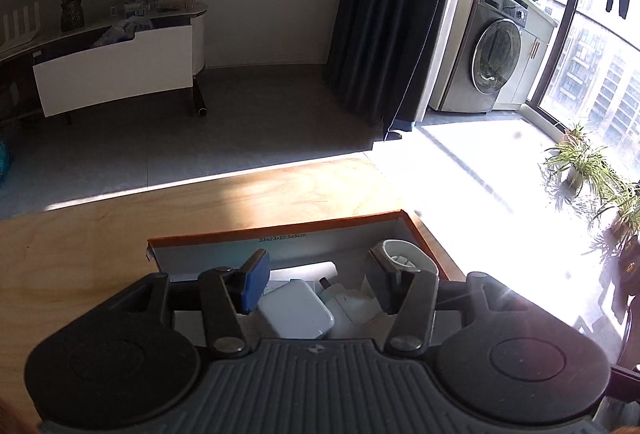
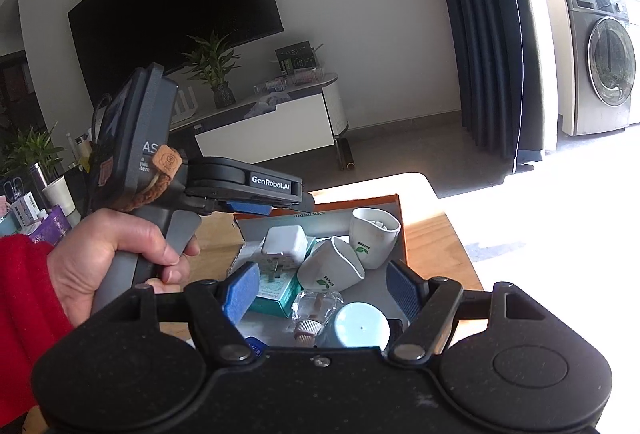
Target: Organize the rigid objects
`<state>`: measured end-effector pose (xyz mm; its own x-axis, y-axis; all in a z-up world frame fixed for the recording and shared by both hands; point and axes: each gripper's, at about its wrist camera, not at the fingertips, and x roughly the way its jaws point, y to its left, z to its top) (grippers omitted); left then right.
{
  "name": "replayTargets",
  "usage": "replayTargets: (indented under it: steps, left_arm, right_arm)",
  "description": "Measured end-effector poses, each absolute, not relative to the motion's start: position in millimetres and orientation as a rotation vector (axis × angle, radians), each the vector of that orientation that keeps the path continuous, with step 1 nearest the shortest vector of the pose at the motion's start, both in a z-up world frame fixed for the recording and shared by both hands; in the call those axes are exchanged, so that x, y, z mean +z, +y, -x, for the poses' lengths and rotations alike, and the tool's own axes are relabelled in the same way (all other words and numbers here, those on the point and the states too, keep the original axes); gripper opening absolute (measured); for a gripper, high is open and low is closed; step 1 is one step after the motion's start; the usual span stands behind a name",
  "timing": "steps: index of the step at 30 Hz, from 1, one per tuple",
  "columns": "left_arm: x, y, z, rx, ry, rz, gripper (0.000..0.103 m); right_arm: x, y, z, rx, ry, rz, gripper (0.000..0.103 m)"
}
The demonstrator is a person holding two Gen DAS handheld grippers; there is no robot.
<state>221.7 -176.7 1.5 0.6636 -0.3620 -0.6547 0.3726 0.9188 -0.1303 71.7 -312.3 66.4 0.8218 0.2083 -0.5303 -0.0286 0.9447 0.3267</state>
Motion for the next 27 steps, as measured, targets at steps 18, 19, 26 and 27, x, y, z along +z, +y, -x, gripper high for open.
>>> replayTargets:
  steps: [18,19,26,27]
  left_arm:
    - [27,-123,-135,-0.27,0.704,-0.047,0.093]
    - [27,-123,-130,-0.27,0.705,-0.042,0.094]
    - [26,-119,-100,-0.246,0.705,-0.017,0.098]
    - [27,-118,-96,-0.242,0.703,-0.013,0.099]
  right_arm:
    - [88,-298,-42,0.133,0.588,-0.279,0.091]
    - [89,-297,-41,0.133,0.589,-0.277,0.092]
    - [96,-293,-25,0.13,0.592,-0.267,0.092]
    - [96,-293,-22,0.13,0.593,-0.265,0.092]
